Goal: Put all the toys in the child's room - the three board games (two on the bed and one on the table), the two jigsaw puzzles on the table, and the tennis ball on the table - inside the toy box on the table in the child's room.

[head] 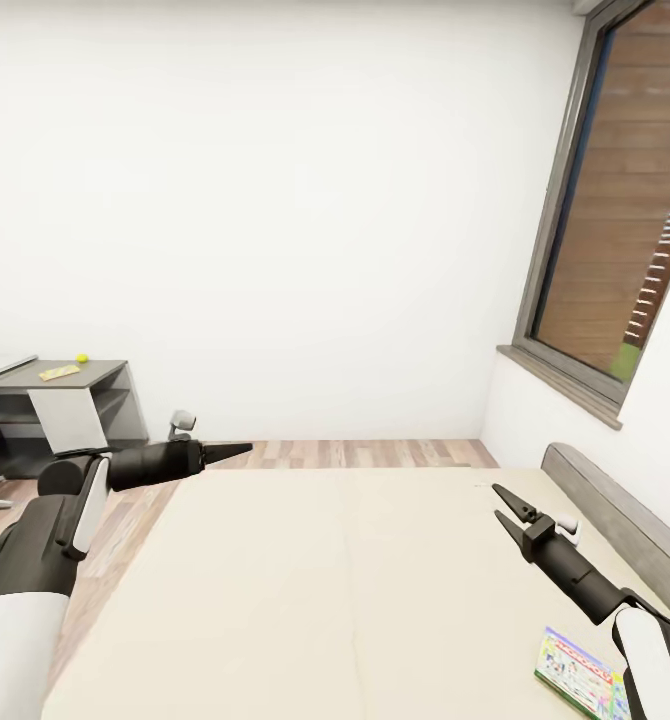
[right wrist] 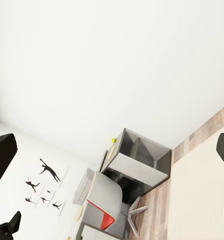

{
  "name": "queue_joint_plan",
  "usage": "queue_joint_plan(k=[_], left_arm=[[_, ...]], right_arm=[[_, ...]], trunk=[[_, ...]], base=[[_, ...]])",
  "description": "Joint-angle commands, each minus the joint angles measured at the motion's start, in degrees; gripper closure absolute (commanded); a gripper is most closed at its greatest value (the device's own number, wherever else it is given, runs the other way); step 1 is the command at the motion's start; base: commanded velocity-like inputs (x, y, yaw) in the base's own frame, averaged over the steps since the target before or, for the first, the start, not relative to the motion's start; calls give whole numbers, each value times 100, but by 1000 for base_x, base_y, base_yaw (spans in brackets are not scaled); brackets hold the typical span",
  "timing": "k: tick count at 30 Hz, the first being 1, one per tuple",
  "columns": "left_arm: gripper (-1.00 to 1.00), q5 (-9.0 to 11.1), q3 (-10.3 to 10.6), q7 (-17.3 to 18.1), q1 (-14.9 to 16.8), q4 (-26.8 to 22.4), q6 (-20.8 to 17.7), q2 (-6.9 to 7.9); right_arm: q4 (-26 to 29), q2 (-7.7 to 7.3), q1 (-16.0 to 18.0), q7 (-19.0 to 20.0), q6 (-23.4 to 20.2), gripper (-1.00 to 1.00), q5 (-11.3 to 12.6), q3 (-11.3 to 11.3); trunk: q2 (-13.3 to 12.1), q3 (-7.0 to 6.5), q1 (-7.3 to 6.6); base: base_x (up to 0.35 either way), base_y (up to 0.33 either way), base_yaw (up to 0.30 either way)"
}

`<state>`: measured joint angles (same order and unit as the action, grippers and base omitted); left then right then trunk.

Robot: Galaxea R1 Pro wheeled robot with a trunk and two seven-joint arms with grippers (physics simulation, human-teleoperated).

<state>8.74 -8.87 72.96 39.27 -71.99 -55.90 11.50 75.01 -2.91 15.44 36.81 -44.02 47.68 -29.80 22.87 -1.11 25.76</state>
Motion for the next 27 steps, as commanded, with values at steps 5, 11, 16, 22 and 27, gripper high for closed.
queue_joint_plan(k=[5, 11, 16, 22, 27], left_arm=[[-100, 14, 0, 7, 2, 1, -44, 1], [-100, 14, 0, 7, 2, 1, -44, 1], [-100, 14, 1, 7, 2, 1, -44, -2], [-100, 14, 0, 7, 2, 1, -44, -14], [-100, 14, 0, 7, 2, 1, -44, -16]], right_arm=[[-4, 1, 3, 11, -36, -100, 15, -9], [-4, 1, 3, 11, -36, -100, 15, -9], [-4, 1, 3, 11, -36, -100, 14, -9], [-4, 1, 3, 11, -36, -100, 13, -9], [-6, 1, 3, 11, -36, -100, 15, -9]], trunk=[[5, 3, 3], [5, 3, 3], [5, 3, 3], [5, 3, 3], [5, 3, 3]], base=[[0, -287, 0], [0, -287, 0], [0, -287, 0], [0, -287, 0], [0, -287, 0]])
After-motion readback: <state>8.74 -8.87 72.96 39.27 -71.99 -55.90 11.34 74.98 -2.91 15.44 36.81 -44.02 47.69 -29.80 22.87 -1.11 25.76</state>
